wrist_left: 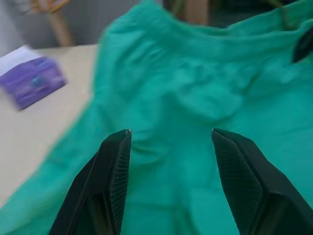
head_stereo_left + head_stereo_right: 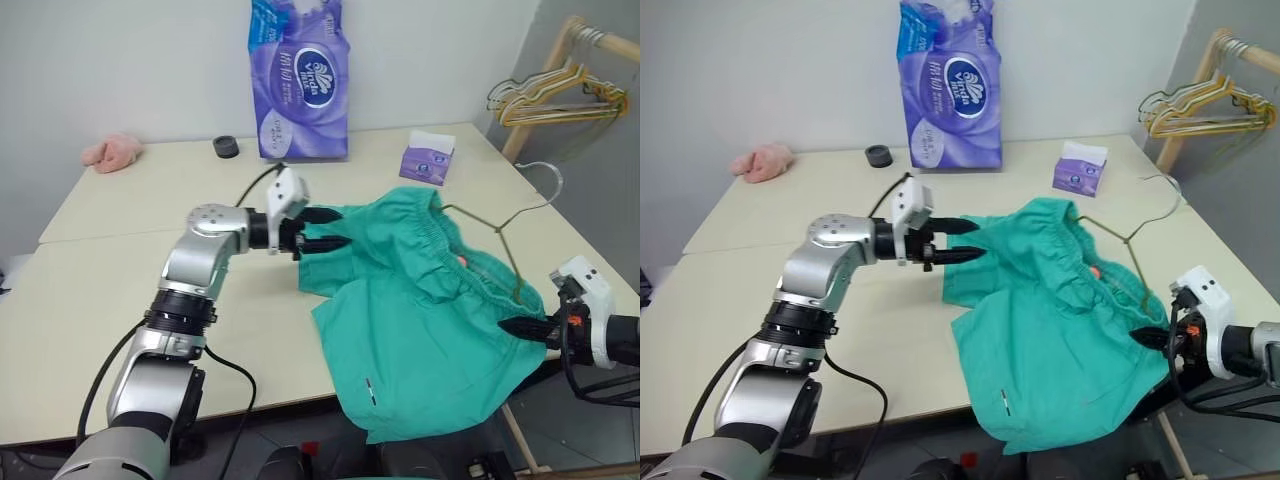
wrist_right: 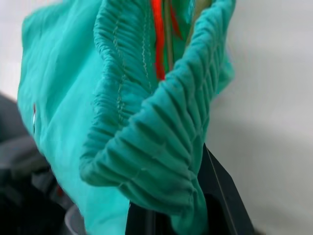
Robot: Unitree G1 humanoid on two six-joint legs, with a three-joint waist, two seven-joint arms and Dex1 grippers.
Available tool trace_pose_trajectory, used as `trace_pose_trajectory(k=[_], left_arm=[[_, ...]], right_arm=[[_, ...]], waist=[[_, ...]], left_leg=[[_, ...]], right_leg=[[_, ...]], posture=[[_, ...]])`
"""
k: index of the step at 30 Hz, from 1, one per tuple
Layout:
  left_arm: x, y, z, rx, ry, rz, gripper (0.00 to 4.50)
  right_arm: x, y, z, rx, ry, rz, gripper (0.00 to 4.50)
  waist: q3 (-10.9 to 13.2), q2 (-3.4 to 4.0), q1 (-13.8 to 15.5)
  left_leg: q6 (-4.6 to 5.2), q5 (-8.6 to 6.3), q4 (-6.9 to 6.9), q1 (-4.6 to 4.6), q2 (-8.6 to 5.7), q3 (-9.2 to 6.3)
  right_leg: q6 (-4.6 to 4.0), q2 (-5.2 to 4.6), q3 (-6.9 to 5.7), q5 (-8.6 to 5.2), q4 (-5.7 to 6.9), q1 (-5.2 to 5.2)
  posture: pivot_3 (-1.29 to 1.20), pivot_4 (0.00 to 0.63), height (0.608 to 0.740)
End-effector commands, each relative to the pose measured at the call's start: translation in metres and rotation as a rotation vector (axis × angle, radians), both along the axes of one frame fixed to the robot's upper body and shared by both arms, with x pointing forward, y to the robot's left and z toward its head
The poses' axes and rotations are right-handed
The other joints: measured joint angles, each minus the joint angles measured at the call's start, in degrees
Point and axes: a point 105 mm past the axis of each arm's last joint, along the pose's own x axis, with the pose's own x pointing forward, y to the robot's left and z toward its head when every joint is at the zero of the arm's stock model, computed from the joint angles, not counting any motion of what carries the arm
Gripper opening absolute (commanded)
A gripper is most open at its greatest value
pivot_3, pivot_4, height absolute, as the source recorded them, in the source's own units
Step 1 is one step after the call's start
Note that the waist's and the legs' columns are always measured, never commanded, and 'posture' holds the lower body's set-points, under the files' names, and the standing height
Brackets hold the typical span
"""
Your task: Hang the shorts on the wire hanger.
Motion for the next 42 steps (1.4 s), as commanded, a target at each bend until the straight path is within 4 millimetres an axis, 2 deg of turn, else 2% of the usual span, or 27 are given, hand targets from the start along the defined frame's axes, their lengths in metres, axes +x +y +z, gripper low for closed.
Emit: trace_pose_trajectory(k=[1, 7, 9, 14, 19, 24, 27, 34, 42], left_arm=[[-0.015, -0.025, 0.019, -0.049, -0.010, -0.087, 2.75], [-0.025, -0.064, 0.038, -0.130, -0.047, -0.162, 2.75], [-0.025, -0.083, 0.048, -0.141, -0.113, -0.172, 2.75], [-0.031, -0.106, 0.062, -0.161, -0.193, -0.211, 2.75], [-0.049, -0.126, 0.070, -0.174, -0.241, -0.306, 2.75], [-0.051, -0.134, 0.076, -0.189, -0.269, -0.310, 2.75], [-0.058, -0.140, 0.080, -0.202, -0.284, -0.339, 2.75], [-0.066, -0.148, 0.084, -0.216, -0.316, -0.369, 2.75], [-0.065, -0.157, 0.098, -0.259, -0.331, -0.359, 2.75]], right_arm=[[-0.005, -0.021, 0.022, -0.002, -0.100, -0.179, 0.00], [-0.025, -0.043, 0.018, -0.032, -0.122, -0.358, 0.00], [-0.031, -0.059, 0.023, -0.067, -0.139, -0.449, 0.00], [-0.032, -0.092, 0.048, -0.097, -0.179, -0.606, 0.00], [-0.022, -0.128, 0.086, -0.094, -0.233, -0.779, 0.00], [-0.012, -0.145, 0.105, -0.064, -0.232, -0.872, 0.00], [-0.007, -0.171, 0.115, 0.004, -0.208, -1.014, 0.00], [-0.007, -0.194, 0.108, -0.010, -0.112, -1.128, 0.00], [-0.006, -0.206, 0.092, -0.005, -0.027, -1.128, 0.00]], waist=[[0.24, 0.09, -0.74], [1.81, 0.28, -2.46], [2.66, 0.35, -3.22], [4.33, 0.15, -6.52], [5.76, -0.03, -9.61], [6.53, -0.16, -11.68], [6.95, 0.13, -12.53], [7.53, 0.31, -12.56], [7.88, 0.22, -12.59]], left_leg=[[0.00, 0.00, -0.02, 0.01, 0.03, 0.00], [0.08, -0.05, -0.01, -0.01, 0.07, 0.13], [0.15, -0.09, 0.01, 0.01, 0.06, 0.32], [0.51, -0.30, 0.10, -0.15, -0.04, 0.84], [0.82, -0.48, -0.05, -0.01, 0.00, 1.50], [0.85, -0.50, -0.42, 0.12, -0.03, 1.82], [0.85, -0.50, -0.54, 0.12, 0.02, 1.96], [0.97, -0.57, -0.62, 0.08, -0.06, 2.23], [0.97, -0.58, -0.61, 0.10, -0.07, 2.30]], right_leg=[[0.04, 0.06, 0.01, -0.03, -0.02, 0.01], [0.37, 0.47, 0.18, -0.22, -0.05, 0.02], [0.43, 0.48, 0.34, -0.26, -0.07, 0.04], [0.58, 0.42, 0.60, -0.33, -0.21, 0.04], [0.72, 0.49, 1.40, -0.39, -0.32, -0.02], [0.94, 0.48, 1.82, -0.32, -0.63, -0.05], [1.07, 0.53, 1.89, -0.23, -0.89, -0.04], [1.37, 0.43, 2.07, -0.14, -1.21, -0.06], [1.45, 0.41, 2.12, -0.11, -1.22, -0.06]], posture=[[-0.37, 0.141, 0.740], [-0.45, 0.185, 0.740], [-0.47, 0.203, 0.740], [-0.50, 0.227, 0.740], [-0.50, 0.247, 0.740], [-0.49, 0.256, 0.740], [-0.48, 0.262, 0.740], [-0.48, 0.267, 0.740], [-0.46, 0.264, 0.740]])
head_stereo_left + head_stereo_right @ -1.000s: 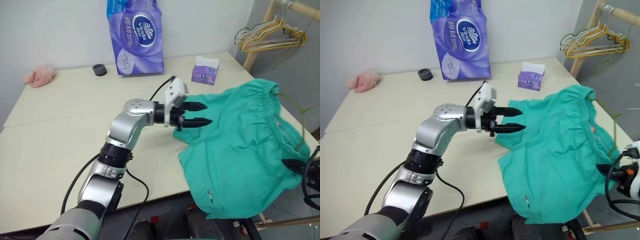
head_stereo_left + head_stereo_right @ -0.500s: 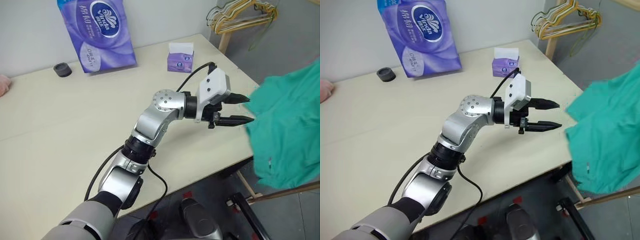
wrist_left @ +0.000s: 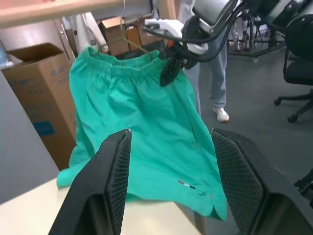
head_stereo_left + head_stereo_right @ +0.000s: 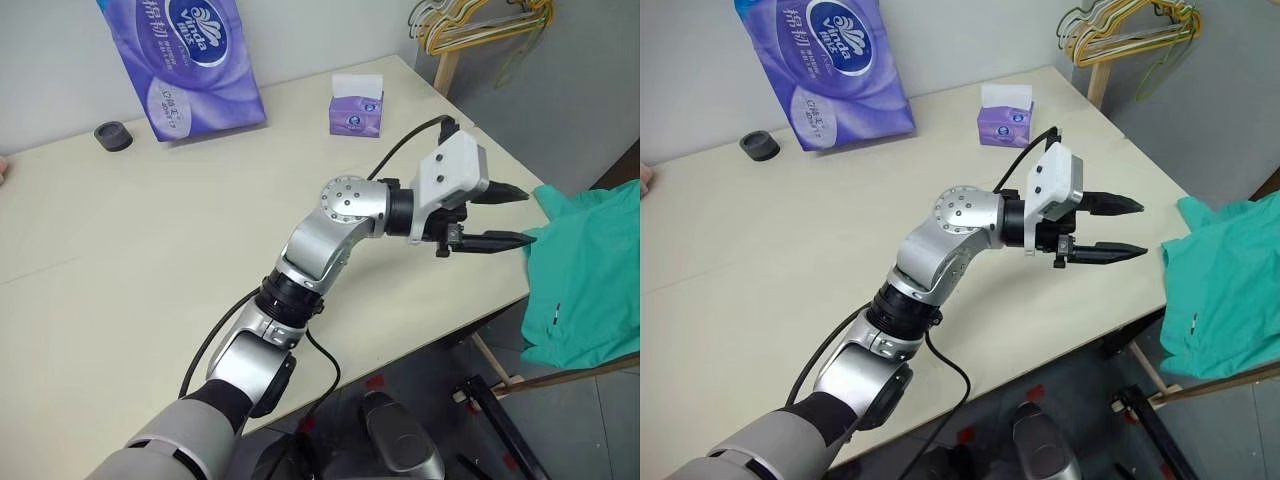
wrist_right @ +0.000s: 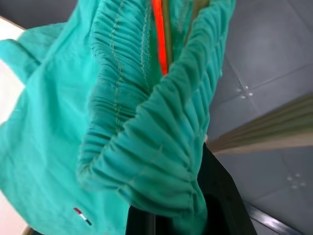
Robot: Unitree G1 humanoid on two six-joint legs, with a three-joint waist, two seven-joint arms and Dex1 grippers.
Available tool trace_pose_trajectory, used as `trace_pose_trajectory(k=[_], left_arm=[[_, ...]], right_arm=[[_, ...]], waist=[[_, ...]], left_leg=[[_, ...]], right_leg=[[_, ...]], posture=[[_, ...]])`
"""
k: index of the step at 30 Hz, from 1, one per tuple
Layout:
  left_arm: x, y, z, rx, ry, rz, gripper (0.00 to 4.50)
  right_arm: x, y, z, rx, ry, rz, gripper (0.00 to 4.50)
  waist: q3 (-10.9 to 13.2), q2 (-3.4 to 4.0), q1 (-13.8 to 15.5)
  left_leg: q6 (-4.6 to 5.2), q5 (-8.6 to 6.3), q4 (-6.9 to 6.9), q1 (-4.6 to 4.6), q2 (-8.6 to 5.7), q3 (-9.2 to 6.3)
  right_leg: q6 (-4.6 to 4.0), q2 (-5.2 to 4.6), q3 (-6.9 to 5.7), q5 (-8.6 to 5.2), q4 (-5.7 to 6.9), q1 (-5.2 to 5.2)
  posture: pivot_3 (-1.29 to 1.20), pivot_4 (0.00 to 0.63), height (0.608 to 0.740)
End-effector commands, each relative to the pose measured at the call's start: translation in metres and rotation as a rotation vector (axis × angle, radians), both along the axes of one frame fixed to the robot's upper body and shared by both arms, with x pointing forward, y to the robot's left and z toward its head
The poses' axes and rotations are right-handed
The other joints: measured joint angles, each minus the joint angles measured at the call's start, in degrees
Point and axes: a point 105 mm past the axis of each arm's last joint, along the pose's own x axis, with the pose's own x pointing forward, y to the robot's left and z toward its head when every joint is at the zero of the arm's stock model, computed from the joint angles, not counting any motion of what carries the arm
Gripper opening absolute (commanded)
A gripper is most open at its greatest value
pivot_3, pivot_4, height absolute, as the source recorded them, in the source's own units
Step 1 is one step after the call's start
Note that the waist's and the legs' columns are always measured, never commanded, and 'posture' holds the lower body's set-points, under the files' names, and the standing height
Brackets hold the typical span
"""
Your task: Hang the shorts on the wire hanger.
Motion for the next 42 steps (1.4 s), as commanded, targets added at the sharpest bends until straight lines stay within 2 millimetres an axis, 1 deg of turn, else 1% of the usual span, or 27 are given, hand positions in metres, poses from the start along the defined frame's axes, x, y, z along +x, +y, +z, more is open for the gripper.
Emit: trace_pose_trajectory(k=[1, 5, 6, 9, 11, 14, 21, 26, 31, 35, 37, 38, 42], left_arm=[[-0.005, -0.005, 0.018, -0.051, -0.052, -0.009, 2.75], [-0.005, -0.009, 0.021, -0.061, -0.056, -0.008, 2.75], [-0.005, -0.010, 0.023, -0.067, -0.058, -0.007, 2.75], [-0.004, -0.012, 0.028, -0.079, -0.066, -0.005, 2.75], [-0.003, -0.012, 0.029, -0.084, -0.071, -0.005, 2.75], [-0.003, -0.013, 0.030, -0.090, -0.072, -0.005, 2.75], [-0.003, -0.015, 0.030, -0.095, -0.074, -0.008, 2.75], [-0.004, -0.016, 0.027, -0.089, -0.077, -0.010, 2.75], [-0.005, -0.016, 0.023, -0.076, -0.082, -0.015, 2.75], [-0.005, -0.016, 0.021, -0.068, -0.087, -0.019, 2.75], [-0.006, -0.017, 0.021, -0.066, -0.089, -0.021, 2.79], [-0.006, -0.017, 0.021, -0.065, -0.090, -0.023, 2.79], [-0.007, -0.017, 0.021, -0.068, -0.090, -0.025, 2.79]], right_arm=[[-0.002, -0.005, 0.001, 0.011, -0.003, -0.002, 0.00], [-0.003, -0.004, -0.009, 0.027, 0.028, 0.017, 0.00], [-0.002, -0.007, -0.007, 0.016, 0.020, 0.008, 0.00], [0.001, -0.019, 0.008, -0.042, -0.016, -0.027, 0.00], [0.001, -0.024, 0.018, -0.066, -0.032, -0.037, 0.00], [0.005, -0.025, 0.032, -0.085, -0.068, -0.031, 0.00], [0.007, -0.022, 0.048, -0.082, -0.106, -0.022, 0.00], [0.009, -0.014, 0.033, -0.021, -0.063, 0.005, 0.00], [0.009, -0.008, 0.018, 0.005, -0.022, 0.022, 0.00], [0.008, -0.005, 0.015, -0.005, -0.018, 0.028, 0.00], [0.006, -0.003, 0.016, -0.012, -0.019, 0.030, 0.56], [0.005, -0.002, 0.017, -0.015, -0.022, 0.033, 0.71], [0.000, 0.001, 0.023, -0.047, -0.038, 0.034, 2.04]], waist=[[0.02, -0.03, 0.00], [0.08, -0.14, 0.07], [0.11, -0.19, 0.08], [0.16, -0.27, 0.04], [0.20, -0.21, -0.04], [0.21, -0.16, -0.20], [0.28, -0.07, -0.48], [0.28, -0.05, -0.52], [0.28, -0.05, -0.50], [0.28, -0.05, -0.49], [0.28, -0.05, -0.50], [0.28, -0.05, -0.50], [0.26, -0.02, -0.50]], left_leg=[[0.00, 0.00, 0.00, 0.00, 0.00, 0.01], [0.00, 0.00, 0.00, 0.00, 0.00, -0.03], [0.00, 0.00, 0.00, 0.00, 0.01, -0.03], [0.00, 0.00, 0.01, 0.00, 0.00, 0.00], [0.00, -0.01, 0.01, 0.00, -0.06, 0.05], [0.00, -0.01, 0.00, 0.02, -0.07, 0.07], [0.00, -0.01, -0.01, 0.03, -0.07, 0.16], [0.00, -0.01, -0.01, 0.04, -0.08, 0.18], [0.01, -0.01, -0.01, 0.04, -0.08, 0.21], [0.01, -0.01, 0.00, 0.03, -0.08, 0.23], [0.01, -0.01, 0.01, 0.03, -0.08, 0.26], [0.01, -0.01, 0.01, 0.04, -0.08, 0.27], [0.01, -0.01, 0.00, 0.04, -0.07, 0.29]], right_leg=[[0.01, 0.00, 0.01, 0.01, -0.01, 0.00], [0.02, 0.00, -0.01, 0.01, 0.00, 0.00], [0.02, 0.00, -0.02, 0.01, 0.00, 0.00], [0.04, -0.02, 0.00, 0.02, -0.02, 0.00], [0.06, -0.08, 0.03, 0.02, -0.03, 0.00], [0.07, -0.10, 0.06, 0.01, -0.01, -0.01], [0.08, -0.11, 0.14, 0.01, 0.00, -0.03], [0.10, -0.12, 0.17, 0.02, 0.01, -0.03], [0.13, -0.12, 0.19, 0.03, 0.01, -0.04], [0.20, -0.12, 0.20, 0.07, 0.00, -0.04], [0.24, -0.12, 0.23, 0.08, 0.00, -0.04], [0.25, -0.13, 0.25, 0.09, 0.00, -0.04], [0.25, -0.12, 0.27, 0.09, 0.03, -0.06]], posture=[[-0.46, 0.264, 0.740], [-0.45, 0.261, 0.740], [-0.45, 0.260, 0.740], [-0.45, 0.259, 0.740], [-0.45, 0.258, 0.740], [-0.45, 0.257, 0.740], [-0.45, 0.255, 0.740], [-0.45, 0.252, 0.740], [-0.45, 0.249, 0.740], [-0.45, 0.247, 0.740], [-0.45, 0.246, 0.740], [-0.45, 0.246, 0.740], [-0.44, 0.243, 0.740]])
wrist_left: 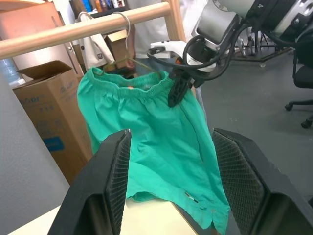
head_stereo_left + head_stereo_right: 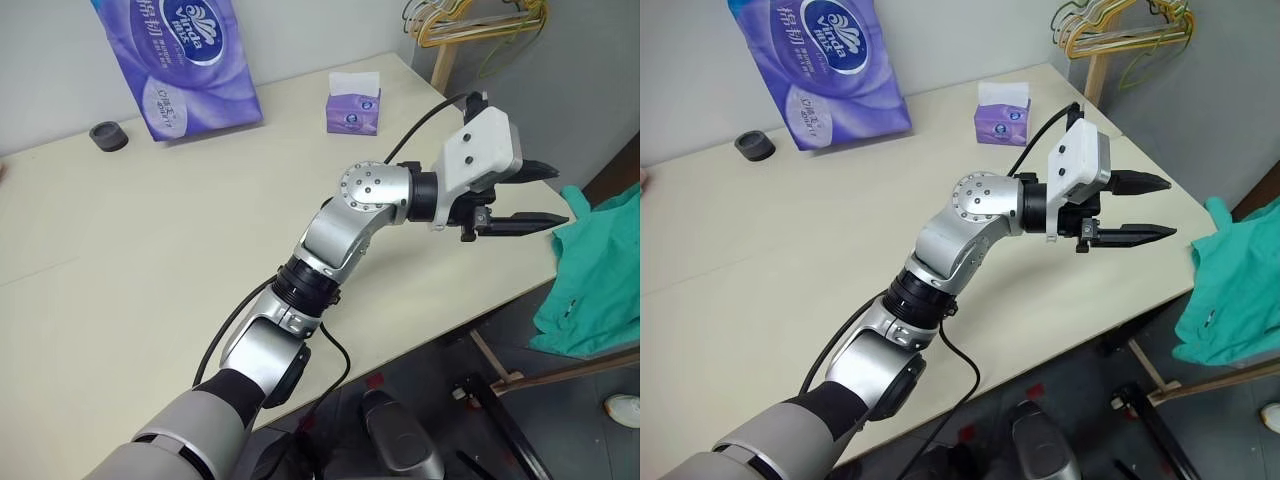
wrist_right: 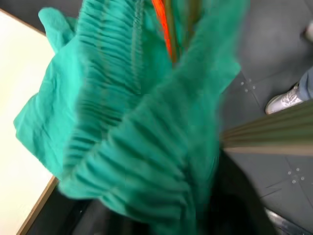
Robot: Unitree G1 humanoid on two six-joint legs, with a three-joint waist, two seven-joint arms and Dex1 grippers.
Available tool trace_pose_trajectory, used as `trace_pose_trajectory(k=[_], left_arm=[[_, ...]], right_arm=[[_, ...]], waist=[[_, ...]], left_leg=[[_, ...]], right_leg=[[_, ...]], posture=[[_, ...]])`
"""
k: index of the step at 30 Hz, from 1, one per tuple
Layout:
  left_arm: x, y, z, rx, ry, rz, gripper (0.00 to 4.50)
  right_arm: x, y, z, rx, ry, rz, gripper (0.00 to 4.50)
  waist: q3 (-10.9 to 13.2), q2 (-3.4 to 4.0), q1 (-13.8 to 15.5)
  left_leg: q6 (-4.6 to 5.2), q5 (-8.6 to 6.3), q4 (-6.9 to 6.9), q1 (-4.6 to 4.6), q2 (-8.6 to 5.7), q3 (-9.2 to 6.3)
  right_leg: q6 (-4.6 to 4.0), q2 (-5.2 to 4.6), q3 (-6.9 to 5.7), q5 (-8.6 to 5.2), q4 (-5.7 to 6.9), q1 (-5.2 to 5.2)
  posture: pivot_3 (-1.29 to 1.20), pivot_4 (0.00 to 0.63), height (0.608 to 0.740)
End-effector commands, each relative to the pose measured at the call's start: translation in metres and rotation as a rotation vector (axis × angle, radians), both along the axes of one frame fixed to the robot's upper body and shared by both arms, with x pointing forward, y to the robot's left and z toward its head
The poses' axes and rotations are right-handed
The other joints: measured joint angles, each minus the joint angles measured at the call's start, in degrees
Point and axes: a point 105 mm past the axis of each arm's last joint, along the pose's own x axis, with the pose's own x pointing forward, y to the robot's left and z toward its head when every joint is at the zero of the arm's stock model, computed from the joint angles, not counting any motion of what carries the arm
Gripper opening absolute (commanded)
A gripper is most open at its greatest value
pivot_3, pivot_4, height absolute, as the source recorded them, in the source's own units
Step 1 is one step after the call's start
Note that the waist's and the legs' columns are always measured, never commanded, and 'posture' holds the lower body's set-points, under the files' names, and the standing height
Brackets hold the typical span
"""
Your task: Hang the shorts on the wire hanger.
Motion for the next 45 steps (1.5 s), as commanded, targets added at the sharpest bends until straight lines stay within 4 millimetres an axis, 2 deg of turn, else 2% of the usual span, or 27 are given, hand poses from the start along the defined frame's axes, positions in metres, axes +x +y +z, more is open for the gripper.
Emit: trace_pose_trajectory(k=[1, 7, 10, 14, 18, 22, 25, 28, 31, 35, 39, 40, 43, 45], left_arm=[[-0.009, -0.003, 0.009, -0.024, -0.045, -0.030, 2.79], [-0.011, -0.005, 0.009, -0.033, -0.042, -0.041, 2.79], [-0.012, -0.006, 0.010, -0.037, -0.043, -0.047, 2.79], [-0.013, -0.008, 0.010, -0.039, -0.045, -0.051, 2.79], [-0.012, -0.008, 0.009, -0.035, -0.049, -0.051, 2.79], [-0.004, -0.004, 0.005, -0.026, -0.048, -0.016, 2.79], [0.010, 0.004, -0.002, -0.011, -0.052, 0.059, 2.79], [0.033, 0.020, -0.015, 0.015, -0.058, 0.192, 2.79], [0.062, 0.053, -0.032, 0.011, 0.006, 0.407, 2.79], [0.073, 0.090, -0.045, -0.029, 0.081, 0.579, 2.79], [0.080, 0.136, -0.046, -0.137, 0.165, 0.780, 2.79], [0.082, 0.148, -0.045, -0.162, 0.170, 0.844, 2.79], [0.083, 0.164, -0.047, -0.182, 0.158, 0.938, 2.79], [0.087, 0.189, -0.054, -0.224, 0.177, 1.091, 2.79]], right_arm=[[-0.009, -0.001, 0.022, -0.067, -0.066, -0.013, 2.38], [-0.018, 0.002, 0.043, -0.184, -0.122, -0.025, 4.41], [-0.023, 0.005, 0.051, -0.262, -0.120, -0.027, 4.46], [-0.034, 0.003, 0.073, -0.378, -0.206, -0.154, 4.46], [-0.031, 0.017, 0.096, -0.470, -0.270, -0.136, 4.46], [-0.012, 0.051, 0.114, -0.574, -0.328, -0.007, 4.46], [0.010, 0.083, 0.116, -0.601, -0.379, 0.117, 4.46], [0.026, 0.112, 0.111, -0.652, -0.397, 0.237, 4.46], [0.052, 0.155, 0.087, -0.705, -0.450, 0.434, 4.46], [0.076, 0.192, 0.054, -0.804, -0.552, 0.561, 4.46], [0.091, 0.238, 0.011, -0.684, -0.661, 0.741, 4.46], [0.094, 0.245, 0.003, -0.654, -0.686, 0.752, 4.46], [0.099, 0.254, -0.009, -0.599, -0.727, 0.757, 4.46], [0.105, 0.271, -0.019, -0.574, -0.754, 0.808, 4.46]], waist=[[0.00, 0.00, 0.00], [0.00, 0.00, -0.17], [0.00, 0.00, -0.18], [-0.02, 0.03, -0.36], [-0.07, 0.11, -0.62], [-0.09, 0.14, -1.20], [-0.14, 0.23, -2.05], [-0.25, 0.42, -2.07], [-0.41, 0.45, -2.01], [-0.49, 0.43, -0.88], [-0.72, 0.51, 2.18], [-0.77, 0.50, 3.34], [-0.84, 0.45, 6.99], [-1.25, 0.29, 9.24]], left_leg=[[0.00, 0.00, 0.00, 0.00, 0.00, 0.00], [0.01, -0.01, -0.01, 0.00, 0.01, 0.11], [0.04, -0.03, -0.02, 0.00, 0.01, 0.21], [0.15, -0.09, 0.00, 0.02, 0.00, 0.44], [0.18, -0.10, 0.01, 0.01, -0.02, 0.69], [0.20, -0.11, 0.00, 0.01, 0.00, 0.77], [0.22, -0.12, 0.00, -0.01, 0.00, 0.80], [0.23, -0.12, 0.01, -0.01, 0.02, 0.81], [0.23, -0.12, 0.01, -0.06, 0.08, 0.82], [0.21, -0.10, 0.17, -0.31, 0.22, 0.63], [0.02, 0.00, 0.74, -1.16, 0.09, 0.50], [-0.02, 0.03, 0.86, -1.19, 0.11, 0.35], [0.05, 0.00, 1.05, -1.13, 0.05, 0.29], [0.00, 0.06, 1.08, -1.03, -0.06, 0.28]], right_leg=[[0.00, 0.00, 0.00, 0.00, 0.00, -0.01], [0.02, 0.01, 0.23, 0.00, 0.00, -0.03], [0.04, 0.04, 0.41, 0.01, 0.00, -0.07], [0.14, 0.04, 0.58, 0.04, 0.00, -0.13], [0.25, 0.05, 0.73, 0.11, 0.06, -0.29], [0.29, 0.06, 0.80, 0.13, 0.06, -0.33], [0.33, 0.06, 0.85, 0.16, 0.05, -0.35], [0.36, 0.07, 0.89, 0.17, 0.08, -0.38], [0.43, 0.11, 0.89, 0.21, 0.17, -0.50], [0.50, 0.13, 0.86, 0.28, 0.37, -0.88], [0.25, -0.21, 0.59, 0.46, 1.23, -1.83], [0.25, -0.22, 0.52, 0.46, 1.30, -1.82], [0.22, -0.28, 0.43, 0.47, 1.68, -1.83], [0.17, -0.34, 0.43, 0.50, 1.91, -1.83]], posture=[[-0.44, 0.243, 0.740], [-0.46, 0.237, 0.740], [-0.46, 0.237, 0.740], [-0.48, 0.225, 0.740], [-0.48, 0.221, 0.740], [-0.46, 0.214, 0.740], [-0.45, 0.211, 0.740], [-0.42, 0.203, 0.740], [-0.38, 0.194, 0.740], [-0.33, 0.181, 0.740], [-0.19, 0.153, 0.740], [-0.16, 0.147, 0.740], [-0.11, 0.135, 0.740], [-0.06, 0.125, 0.740]])
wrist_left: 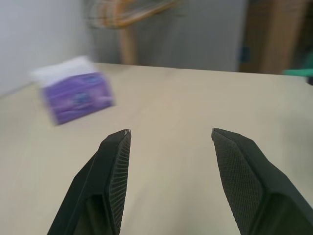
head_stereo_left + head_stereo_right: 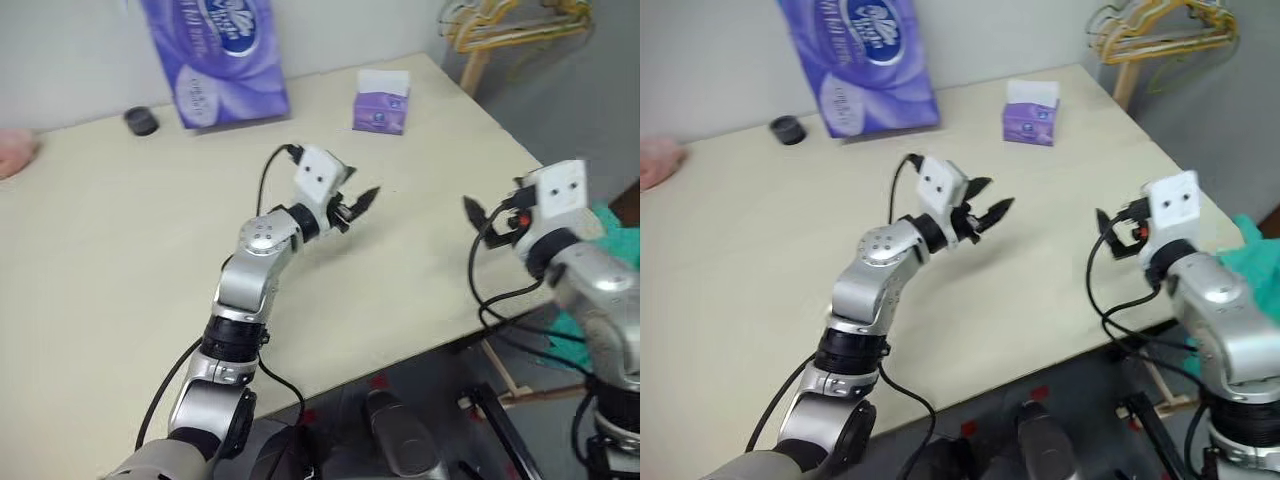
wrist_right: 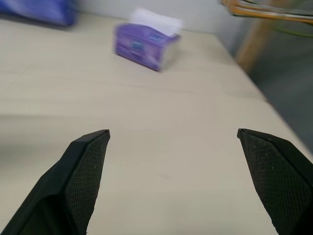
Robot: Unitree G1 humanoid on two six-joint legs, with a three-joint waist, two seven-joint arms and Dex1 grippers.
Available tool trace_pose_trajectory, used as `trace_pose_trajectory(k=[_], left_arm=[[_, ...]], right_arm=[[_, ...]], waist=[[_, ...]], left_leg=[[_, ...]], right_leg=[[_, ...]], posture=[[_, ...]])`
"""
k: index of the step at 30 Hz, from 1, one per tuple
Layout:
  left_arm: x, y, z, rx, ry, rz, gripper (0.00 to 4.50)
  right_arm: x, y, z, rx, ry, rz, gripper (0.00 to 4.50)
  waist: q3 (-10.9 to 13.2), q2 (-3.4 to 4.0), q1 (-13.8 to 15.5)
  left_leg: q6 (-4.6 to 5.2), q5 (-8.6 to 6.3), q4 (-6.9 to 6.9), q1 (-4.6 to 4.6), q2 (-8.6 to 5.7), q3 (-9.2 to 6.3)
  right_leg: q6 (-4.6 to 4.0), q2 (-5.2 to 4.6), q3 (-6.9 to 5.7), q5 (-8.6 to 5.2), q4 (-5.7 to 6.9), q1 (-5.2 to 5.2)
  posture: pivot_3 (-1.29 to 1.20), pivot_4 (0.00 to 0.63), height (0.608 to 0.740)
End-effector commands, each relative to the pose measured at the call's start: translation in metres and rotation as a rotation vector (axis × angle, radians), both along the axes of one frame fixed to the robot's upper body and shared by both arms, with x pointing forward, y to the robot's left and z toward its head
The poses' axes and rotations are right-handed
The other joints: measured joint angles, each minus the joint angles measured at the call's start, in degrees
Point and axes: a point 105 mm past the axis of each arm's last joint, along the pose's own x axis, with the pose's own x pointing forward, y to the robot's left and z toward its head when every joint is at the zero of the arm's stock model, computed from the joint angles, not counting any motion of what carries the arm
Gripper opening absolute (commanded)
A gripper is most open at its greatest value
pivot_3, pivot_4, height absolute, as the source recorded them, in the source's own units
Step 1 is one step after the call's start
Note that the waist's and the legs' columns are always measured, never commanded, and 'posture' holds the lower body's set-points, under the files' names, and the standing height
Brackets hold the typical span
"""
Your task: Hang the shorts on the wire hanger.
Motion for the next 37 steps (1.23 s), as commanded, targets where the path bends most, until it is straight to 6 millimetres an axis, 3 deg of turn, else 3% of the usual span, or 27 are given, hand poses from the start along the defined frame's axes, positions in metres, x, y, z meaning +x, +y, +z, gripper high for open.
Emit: trace_pose_trajectory(k=[1, 7, 14, 19, 25, 37], left_arm=[[0.000, 0.033, 0.004, -0.050, -0.037, 0.205, 2.79], [-0.005, 0.078, -0.029, -0.060, 0.010, 0.457, 2.79], [-0.009, 0.120, -0.070, -0.061, 0.102, 0.657, 2.79], [-0.019, 0.145, -0.090, -0.080, 0.141, 0.793, 2.79], [-0.030, 0.154, -0.104, -0.146, 0.183, 0.852, 2.79], [-0.034, 0.138, -0.108, -0.124, 0.189, 0.763, 2.79]], right_arm=[[0.003, 0.020, 0.005, -0.009, -0.093, 0.071, 4.46], [0.020, 0.045, -0.020, 0.060, -0.072, 0.160, 4.46], [0.032, 0.056, -0.055, 0.097, 0.005, 0.193, 4.46], [0.033, 0.064, -0.074, 0.118, 0.047, 0.203, 4.46], [0.035, 0.069, -0.079, 0.142, 0.044, 0.195, 4.46], [0.032, 0.074, -0.088, 0.162, 0.050, 0.195, 4.46]], waist=[[-0.62, -0.35, 2.11], [-1.80, -1.46, 7.67], [-2.79, -1.57, 13.52], [-3.79, -1.85, 15.11], [-4.53, -1.85, 15.27], [-5.04, -1.93, 15.57]], left_leg=[[-0.01, 0.03, 0.00, 0.04, -0.02, -0.02], [-0.35, 0.28, 0.00, 0.03, 0.06, -0.44], [-0.61, 0.59, -0.05, -0.06, 0.09, -0.95], [-0.60, 0.66, -0.04, -0.04, 0.09, -0.94], [-0.61, 0.73, -0.04, -0.02, 0.09, -0.98], [-0.68, 0.79, -0.07, -0.01, 0.10, -1.14]], right_leg=[[-0.01, -0.02, -0.03, 0.01, 0.05, 0.00], [-0.44, -0.06, -0.61, 0.26, 0.04, 0.02], [-0.79, -0.07, -1.23, 0.41, 0.04, 0.04], [-0.93, -0.07, -1.26, 0.50, 0.02, 0.08], [-1.01, -0.06, -1.32, 0.54, 0.05, 0.11], [-1.05, -0.01, -1.45, 0.56, 0.06, 0.14]], posture=[[-0.05, 0.121, 0.740], [0.05, 0.103, 0.740], [0.12, 0.086, 0.740], [0.15, 0.081, 0.740], [0.17, 0.085, 0.740], [0.19, 0.068, 0.740]])
